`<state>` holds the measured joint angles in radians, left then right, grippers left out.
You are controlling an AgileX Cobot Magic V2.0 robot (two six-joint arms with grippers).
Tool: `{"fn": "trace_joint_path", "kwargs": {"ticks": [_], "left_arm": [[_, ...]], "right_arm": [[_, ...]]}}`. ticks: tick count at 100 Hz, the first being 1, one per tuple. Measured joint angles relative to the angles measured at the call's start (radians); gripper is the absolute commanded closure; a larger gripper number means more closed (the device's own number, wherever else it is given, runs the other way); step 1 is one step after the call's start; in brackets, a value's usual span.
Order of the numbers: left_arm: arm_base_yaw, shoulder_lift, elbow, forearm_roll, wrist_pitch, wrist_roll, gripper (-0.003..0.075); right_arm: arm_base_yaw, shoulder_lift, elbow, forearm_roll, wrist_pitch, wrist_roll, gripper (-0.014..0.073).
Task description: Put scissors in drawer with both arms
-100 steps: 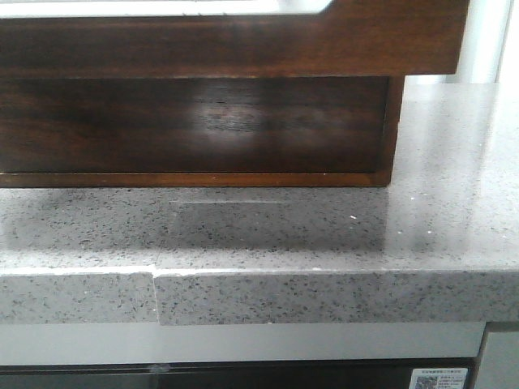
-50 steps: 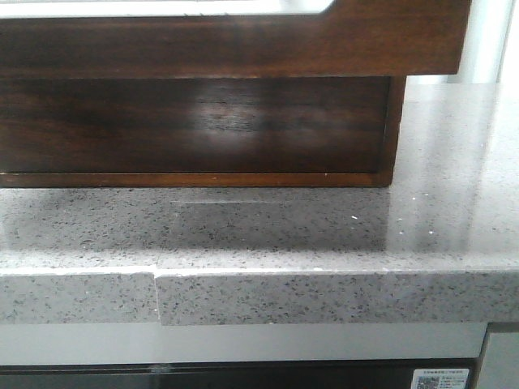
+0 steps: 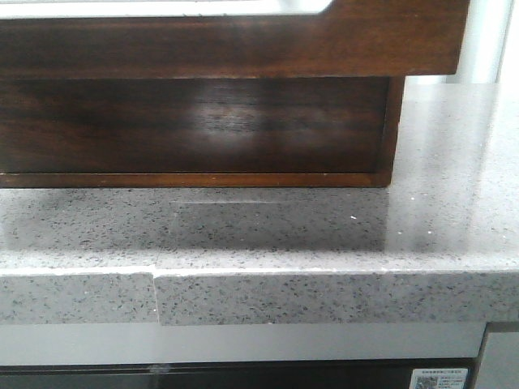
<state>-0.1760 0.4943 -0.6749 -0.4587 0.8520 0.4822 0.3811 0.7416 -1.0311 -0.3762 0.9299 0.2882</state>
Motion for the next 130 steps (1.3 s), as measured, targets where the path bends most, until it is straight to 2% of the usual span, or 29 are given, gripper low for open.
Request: {"fn": "trace_joint_path", "kwargs": {"ticks": [14,25,60,70,84,95,110,130], "left_arm": [[0.005,0.0,0.0,0.0,0.0,0.0,0.0334],[0.003,0.0,0.0,0.0,0.0,0.0,0.0334],[0.003,0.0,0.0,0.0,0.0,0.0,0.0335],[0.003,0.0,0.0,0.0,0.0,0.0,0.0339],[0.003,0.0,0.0,0.0,-0.001,0.0,0.0439],[0.003,0.0,0.0,0.0,-0.001,0.0,0.0574],[0.003,0.0,0.0,0.0,-0.001,0.0,0.0736],[-0.001,0.0,0.0,0.0,-0.001,0.0,0.0741]], "right_arm": [[-0.004,-0.083,0.21,0.092,-0.077,0.035,0.0372],[-0.004,-0.098,0.305,0.126,-0.091,0.041,0.0372],[-0.004,-0.1,0.334,0.135,-0.127,0.043,0.0376],[-0.004,-0.1,0.334,0.135,-0.133,0.044,0.0426],[-0.004,-0.1,0.334,0.135,-0.135,0.044,0.0562],[-0.004,-0.1,0.334,0.135,-0.135,0.044,0.0657],[-0.004,-0.1,0.334,0.135,-0.143,0.044,0.0662],[-0.004,-0.1,0.334,0.125,-0.165,0.044,0.0662]]}}
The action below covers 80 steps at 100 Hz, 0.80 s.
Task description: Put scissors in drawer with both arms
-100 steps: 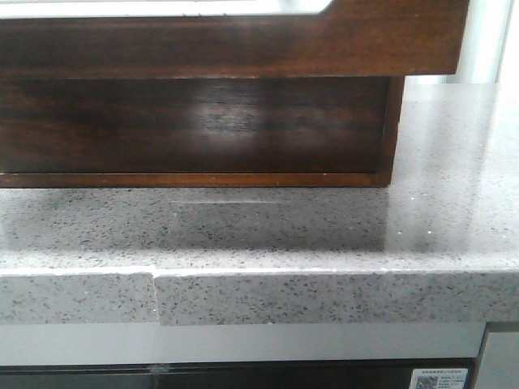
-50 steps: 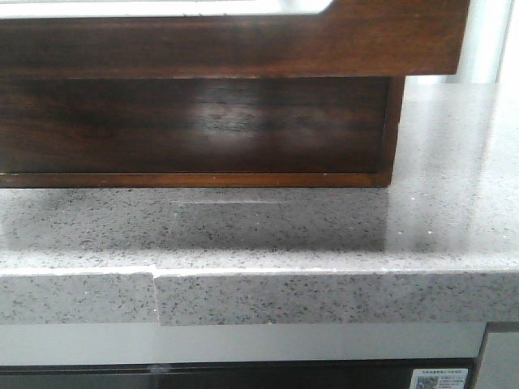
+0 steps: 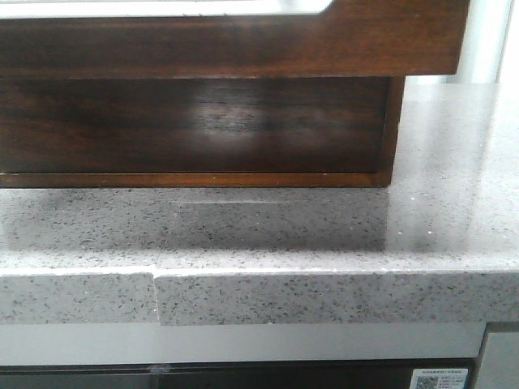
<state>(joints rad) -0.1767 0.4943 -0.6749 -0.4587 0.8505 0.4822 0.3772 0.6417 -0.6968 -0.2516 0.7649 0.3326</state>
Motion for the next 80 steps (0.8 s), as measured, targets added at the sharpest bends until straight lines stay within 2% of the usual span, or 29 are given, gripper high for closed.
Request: {"fn": "trace_joint_path", "kwargs": {"ticks": [66,73,80], "left_arm": [[0.0,0.0,0.0,0.011,-0.005,0.0,0.0741],[0.0,-0.005,0.005,0.038,-0.037,0.0,0.0741],[0.0,-0.039,0.042,0.073,-0.131,-0.02,0.0741]], "right_arm": [[0.0,0.0,0.0,-0.005,-0.011,0.0,0.0662],[0.0,0.0,0.0,-0.005,-0.011,0.0,0.0662],[0.0,0.0,0.0,-0.005,-0.011,0.0,0.0662]]}}
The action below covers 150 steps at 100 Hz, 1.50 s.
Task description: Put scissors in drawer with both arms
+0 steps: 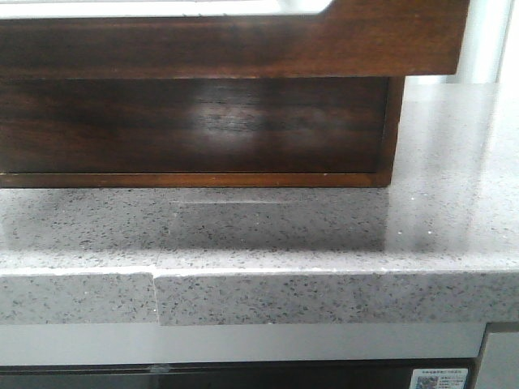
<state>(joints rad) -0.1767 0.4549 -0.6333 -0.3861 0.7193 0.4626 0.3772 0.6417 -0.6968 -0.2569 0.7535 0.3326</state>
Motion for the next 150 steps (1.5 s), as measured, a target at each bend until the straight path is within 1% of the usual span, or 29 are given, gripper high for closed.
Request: {"fn": "trace_joint_path", "kwargs": {"ticks": [11,17,22,28,33,41,50,55,61,82,150], "left_arm": [[0.0,-0.094,0.132,0.093,-0.223,-0.066,0.0741],[0.008,-0.16,0.228,0.179,-0.332,-0.16,0.0741],[0.027,-0.222,0.304,0.26,-0.394,-0.256,0.0741],[0.059,-0.305,0.387,0.341,-0.445,-0.365,0.0741],[0.079,-0.35,0.462,0.367,-0.477,-0.412,0.0741],[0.111,-0.424,0.549,0.375,-0.504,-0.447,0.0741],[0.136,-0.459,0.626,0.375,-0.539,-0.463,0.0741],[0.149,-0.459,0.628,0.375,-0.544,-0.463,0.0741],[0.155,-0.459,0.628,0.375,-0.599,-0.468,0.0741],[0.159,-0.459,0.628,0.375,-0.664,-0.47,0.0741],[0.161,-0.459,0.628,0.375,-0.676,-0.47,0.0741]], "right_arm": [[0.0,0.0,0.0,0.0,0.0,0.002,0.0662],[0.0,0.0,0.0,0.0,0.0,0.002,0.0662],[0.0,0.0,0.0,0.0,0.0,0.002,0.0662],[0.0,0.0,0.0,0.0,-0.002,0.002,0.0662],[0.0,0.0,0.0,0.0,-0.002,0.002,0.0662],[0.0,0.0,0.0,0.0,-0.002,0.002,0.0662],[0.0,0.0,0.0,0.0,-0.002,0.002,0.0662],[0.0,0.0,0.0,0.0,-0.002,0.002,0.0662],[0.0,0.0,0.0,0.0,-0.002,0.002,0.0662],[0.0,0.0,0.0,0.0,-0.002,0.002,0.0662],[0.0,0.0,0.0,0.0,-0.002,0.002,0.0662]]}}
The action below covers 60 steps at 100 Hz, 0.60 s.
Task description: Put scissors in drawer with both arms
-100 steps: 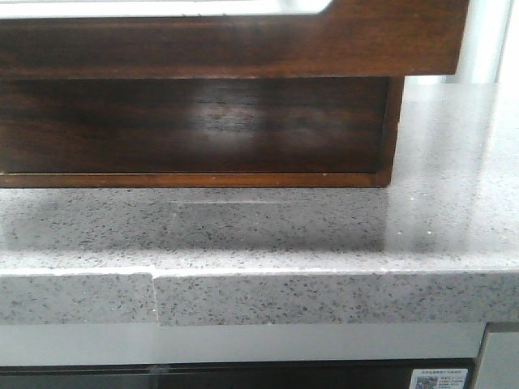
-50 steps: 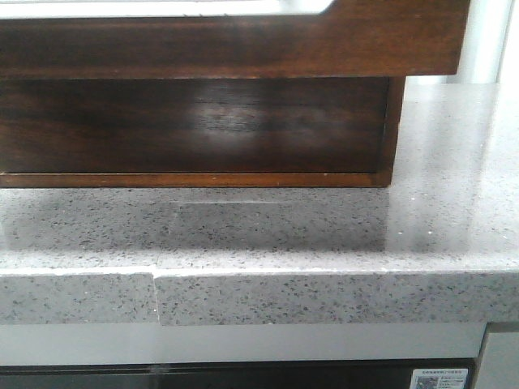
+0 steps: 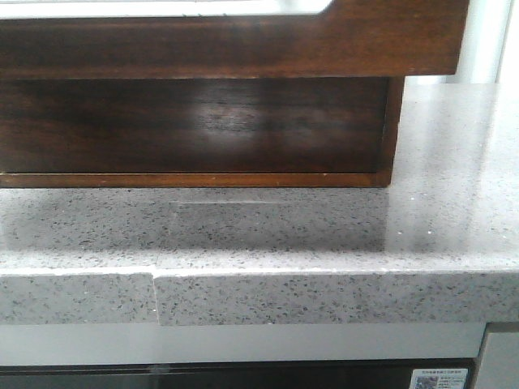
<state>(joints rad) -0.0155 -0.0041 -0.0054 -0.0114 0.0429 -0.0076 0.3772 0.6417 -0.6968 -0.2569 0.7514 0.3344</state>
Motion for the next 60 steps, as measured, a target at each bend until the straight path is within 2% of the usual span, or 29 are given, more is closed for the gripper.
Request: {"fn": "trace_joint_path", "kwargs": {"ticks": [21,31,41,60], "left_arm": [[0.0,0.0,0.0,0.0,0.0,-0.002,0.0741],[0.0,0.0,0.0,0.0,0.0,-0.002,0.0741],[0.0,0.0,0.0,0.0,0.0,-0.002,0.0741],[0.0,0.0,0.0,0.0,0.0,-0.002,0.0741]], "right_arm": [[-0.002,-0.026,0.022,-0.007,-0.013,0.0,0.0662],[-0.052,-0.093,0.086,-0.011,-0.066,0.0,0.0662],[-0.141,-0.198,0.213,-0.013,-0.192,0.0,0.0662],[-0.308,-0.445,0.486,0.02,-0.535,0.0,0.0662]]}}
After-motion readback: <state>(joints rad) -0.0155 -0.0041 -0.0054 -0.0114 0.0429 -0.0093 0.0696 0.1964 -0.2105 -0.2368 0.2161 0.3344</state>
